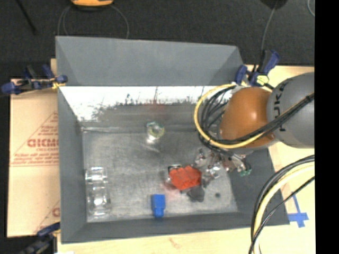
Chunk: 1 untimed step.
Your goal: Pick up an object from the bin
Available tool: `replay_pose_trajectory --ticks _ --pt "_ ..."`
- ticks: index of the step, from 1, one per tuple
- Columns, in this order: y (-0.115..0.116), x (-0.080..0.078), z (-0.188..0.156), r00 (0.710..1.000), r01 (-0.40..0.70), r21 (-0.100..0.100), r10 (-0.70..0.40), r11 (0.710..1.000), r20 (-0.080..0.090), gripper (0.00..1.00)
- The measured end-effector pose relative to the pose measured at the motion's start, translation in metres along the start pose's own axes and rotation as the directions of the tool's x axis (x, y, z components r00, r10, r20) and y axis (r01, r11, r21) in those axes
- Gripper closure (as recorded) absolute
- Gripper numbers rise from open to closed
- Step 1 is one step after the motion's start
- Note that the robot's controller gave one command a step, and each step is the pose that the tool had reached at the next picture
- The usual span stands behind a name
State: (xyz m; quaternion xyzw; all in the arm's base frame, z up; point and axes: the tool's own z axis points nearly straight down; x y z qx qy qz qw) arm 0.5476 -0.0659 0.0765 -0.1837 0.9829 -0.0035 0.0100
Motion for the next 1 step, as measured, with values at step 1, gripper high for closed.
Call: replay_pose_trajectory --ticks 1 --pt "0.0199 0.0285 -0.1629 0.899 0.437 -0.011 -0.437 0.899 -0.007 1.0"
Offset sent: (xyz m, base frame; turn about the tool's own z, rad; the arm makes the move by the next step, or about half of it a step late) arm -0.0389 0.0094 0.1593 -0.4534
